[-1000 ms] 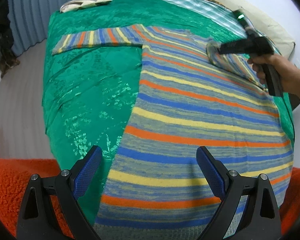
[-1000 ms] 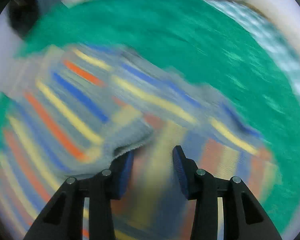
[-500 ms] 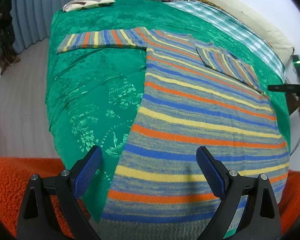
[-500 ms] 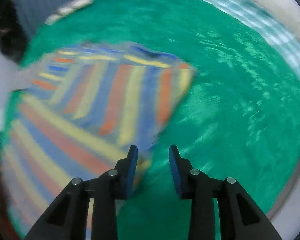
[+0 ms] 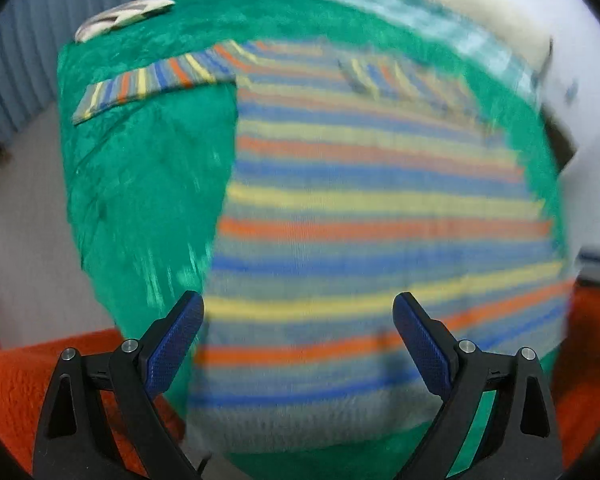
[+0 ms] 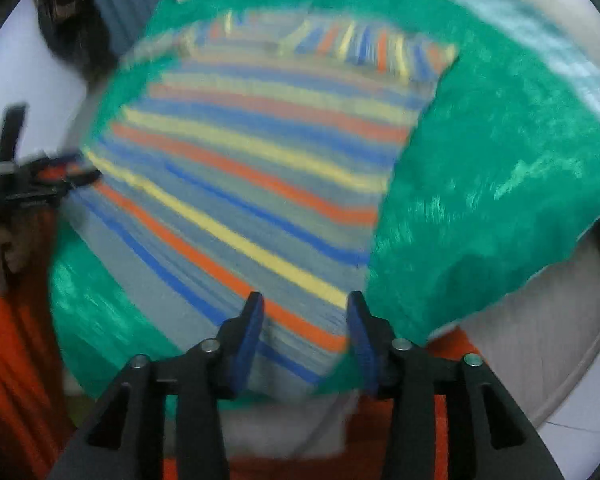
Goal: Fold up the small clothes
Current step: 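Open the right gripper and lift it away from the folded sleeve, then grasp the other sleeve cuff with the left gripper and fold it across the body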
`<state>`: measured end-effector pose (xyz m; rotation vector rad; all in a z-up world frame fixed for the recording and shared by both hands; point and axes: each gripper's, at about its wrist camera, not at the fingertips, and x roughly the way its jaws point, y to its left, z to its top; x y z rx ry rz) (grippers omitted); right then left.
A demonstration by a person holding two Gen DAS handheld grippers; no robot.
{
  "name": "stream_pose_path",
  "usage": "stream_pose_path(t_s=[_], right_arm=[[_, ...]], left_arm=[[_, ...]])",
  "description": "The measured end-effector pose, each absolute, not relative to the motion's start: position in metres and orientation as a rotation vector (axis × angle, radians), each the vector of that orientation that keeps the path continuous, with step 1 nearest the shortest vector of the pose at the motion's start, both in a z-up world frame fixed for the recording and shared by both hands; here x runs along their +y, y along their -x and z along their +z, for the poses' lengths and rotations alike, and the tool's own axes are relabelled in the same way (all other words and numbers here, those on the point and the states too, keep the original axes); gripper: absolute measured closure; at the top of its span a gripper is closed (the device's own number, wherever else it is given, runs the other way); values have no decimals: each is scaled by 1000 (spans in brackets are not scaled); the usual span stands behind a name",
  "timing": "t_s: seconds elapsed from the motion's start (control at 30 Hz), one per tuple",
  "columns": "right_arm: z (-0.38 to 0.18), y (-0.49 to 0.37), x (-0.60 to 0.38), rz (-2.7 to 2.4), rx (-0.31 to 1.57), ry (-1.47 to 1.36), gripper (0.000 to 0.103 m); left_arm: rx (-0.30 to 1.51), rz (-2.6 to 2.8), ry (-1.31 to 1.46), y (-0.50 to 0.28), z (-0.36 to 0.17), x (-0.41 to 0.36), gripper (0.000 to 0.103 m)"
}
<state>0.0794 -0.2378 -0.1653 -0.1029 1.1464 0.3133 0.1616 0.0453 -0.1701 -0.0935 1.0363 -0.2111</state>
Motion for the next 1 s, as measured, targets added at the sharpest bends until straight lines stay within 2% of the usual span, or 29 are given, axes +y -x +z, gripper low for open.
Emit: stream_pose_path(t_s=[0.07, 0.2, 0.37, 0.43, 0.57, 0.7, 0.77, 0.93, 0.97, 1.0], right_arm=[[-152, -76, -225, 328, 1054, 24, 48], [-153, -77, -181, 373, 922, -61, 48], [-172, -92, -151, 386, 943, -103, 48], [-181, -89, -145, 408, 967, -84, 48], [-195, -92, -137, 418, 1003, -55, 48], [-198, -99, -133, 429, 1011, -67, 48], [-199, -100, -131, 437, 1012, -68, 48], [-201, -100, -128, 434, 1021, -72, 48], [-202, -100, -128, 432, 1023, -68, 48], [-202, -100, -127, 431, 1024, -63, 48]], left_arm=[[1002, -225, 185, -188, -152, 71, 7], [907, -113, 303, -261, -126, 151, 6], [938, 85, 622, -343, -153, 277, 7], [969, 139, 679, -359, -167, 303, 9], [1004, 129, 757, -379, -189, 319, 26], [1056, 114, 725, -391, -203, 309, 34], [1064, 97, 706, -396, -205, 305, 43], [1091, 119, 651, -404, -213, 298, 46], [1096, 133, 641, -404, -215, 298, 53], [1099, 153, 627, -402, -215, 296, 67]])
